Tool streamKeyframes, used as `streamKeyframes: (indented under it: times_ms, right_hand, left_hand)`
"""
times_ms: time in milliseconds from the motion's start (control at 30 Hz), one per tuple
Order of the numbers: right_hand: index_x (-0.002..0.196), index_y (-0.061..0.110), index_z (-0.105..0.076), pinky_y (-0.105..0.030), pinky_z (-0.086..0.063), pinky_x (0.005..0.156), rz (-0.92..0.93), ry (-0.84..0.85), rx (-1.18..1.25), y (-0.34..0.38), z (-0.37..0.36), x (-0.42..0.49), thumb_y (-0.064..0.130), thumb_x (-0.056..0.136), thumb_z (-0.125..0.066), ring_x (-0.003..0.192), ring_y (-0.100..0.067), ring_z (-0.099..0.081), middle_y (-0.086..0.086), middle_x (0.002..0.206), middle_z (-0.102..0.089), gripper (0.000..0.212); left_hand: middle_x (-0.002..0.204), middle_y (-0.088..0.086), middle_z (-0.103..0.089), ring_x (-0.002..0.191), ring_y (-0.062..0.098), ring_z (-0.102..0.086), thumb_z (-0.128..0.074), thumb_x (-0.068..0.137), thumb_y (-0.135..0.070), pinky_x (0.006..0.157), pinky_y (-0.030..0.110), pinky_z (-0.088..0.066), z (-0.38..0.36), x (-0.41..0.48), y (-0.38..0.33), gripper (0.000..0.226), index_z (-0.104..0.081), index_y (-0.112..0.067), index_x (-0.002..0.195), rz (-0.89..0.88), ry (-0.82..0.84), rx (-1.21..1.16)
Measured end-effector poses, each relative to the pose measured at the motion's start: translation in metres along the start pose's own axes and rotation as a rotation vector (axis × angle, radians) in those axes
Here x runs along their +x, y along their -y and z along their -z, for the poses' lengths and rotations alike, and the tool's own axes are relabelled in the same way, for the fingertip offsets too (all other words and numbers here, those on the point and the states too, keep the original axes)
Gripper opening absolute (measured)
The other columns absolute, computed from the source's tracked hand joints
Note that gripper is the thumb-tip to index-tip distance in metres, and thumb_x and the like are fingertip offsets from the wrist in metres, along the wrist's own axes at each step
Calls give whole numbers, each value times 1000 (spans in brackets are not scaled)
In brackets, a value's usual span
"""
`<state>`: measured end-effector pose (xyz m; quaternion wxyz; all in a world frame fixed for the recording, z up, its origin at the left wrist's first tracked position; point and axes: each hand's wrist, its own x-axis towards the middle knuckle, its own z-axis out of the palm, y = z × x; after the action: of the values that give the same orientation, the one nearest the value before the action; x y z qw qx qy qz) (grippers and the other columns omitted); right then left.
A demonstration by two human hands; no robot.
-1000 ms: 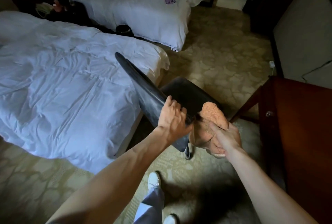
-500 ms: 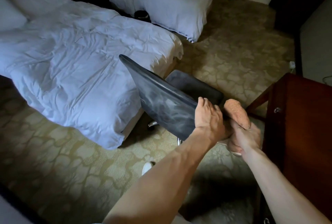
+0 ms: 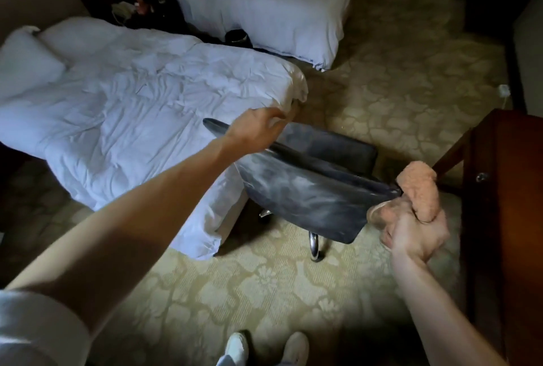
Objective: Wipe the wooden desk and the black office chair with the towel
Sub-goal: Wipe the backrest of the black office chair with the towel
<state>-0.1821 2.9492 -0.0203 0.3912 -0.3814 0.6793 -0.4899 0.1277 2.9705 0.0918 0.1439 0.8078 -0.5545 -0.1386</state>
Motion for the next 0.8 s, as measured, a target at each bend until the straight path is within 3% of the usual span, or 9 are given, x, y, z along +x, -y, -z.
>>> streamKeyframes:
  times_ms: [67, 167, 233, 300, 400, 567, 633, 800]
  right_hand:
    - [124, 17, -62, -49, -54, 99, -2, -38, 12, -1, -13, -8, 29, 87, -71, 110, -32, -67, -10, 118, -69, 39]
    - [136, 19, -58, -37, -48, 100, -3, -98, 39, 0, -28, -16, 24, 91, -69, 120, -30, -63, -11, 128, -66, 47]
    - [141, 21, -57, -33, -46, 102, 22, -125, 56, -1, -31, -18, 22, 91, -67, 122, -28, -61, -9, 132, -66, 52]
    - [141, 23, -59, -37, -47, 107, 58, -141, 58, -6, -33, -21, 22, 90, -66, 122, -26, -63, -6, 131, -67, 52]
    - [140, 21, -61, -38, -48, 107, 79, -182, 80, -10, -36, -27, 17, 91, -67, 122, -26, -63, -7, 130, -68, 49]
    - [135, 25, -63, -42, -53, 104, 51, -310, 201, -19, -64, -34, 19, 83, -62, 112, -20, -69, -2, 122, -72, 51]
    - [131, 26, -64, -45, -53, 105, 95, -352, 262, -21, -74, -31, 28, 81, -59, 113, -19, -69, 0, 121, -72, 51]
    - [125, 30, -67, -40, -52, 103, 296, -396, 354, -41, -82, -3, 18, 87, -57, 108, -13, -68, 8, 112, -73, 41]
  left_hand:
    - [129, 9, -70, 121, 32, -61, -47, 107, -34, 106, 40, -39, -6, 3, 24, 36, -64, -20, 135, 15, 10, 43]
    - [110, 6, -74, 113, 31, -64, -42, 108, -37, 111, 49, -34, -27, -2, 50, 36, -71, -18, 117, -37, 28, 26]
    - [117, 4, -71, 123, 28, -59, -32, 106, -46, 118, 51, -24, -43, -6, 61, 51, -72, -18, 117, -85, -11, 37]
    - [136, 7, -66, 138, 28, -49, -23, 102, -53, 123, 50, -15, -53, -10, 67, 64, -71, -20, 128, -102, -61, 31]
    - [141, 7, -63, 141, 26, -47, -21, 101, -53, 125, 50, -11, -58, -11, 69, 65, -70, -22, 131, -151, -141, 6]
    - [137, 4, -67, 135, 21, -53, -25, 105, -49, 126, 44, -11, -78, -9, 81, 59, -72, -21, 127, -233, -286, 53]
    - [133, 1, -69, 131, 20, -57, -25, 106, -48, 127, 42, -14, -88, -6, 81, 59, -74, -20, 123, -253, -391, 54]
    - [111, -1, -77, 111, 22, -66, -29, 107, -47, 123, 42, -25, -111, 1, 74, 55, -77, -21, 104, -344, -696, 21]
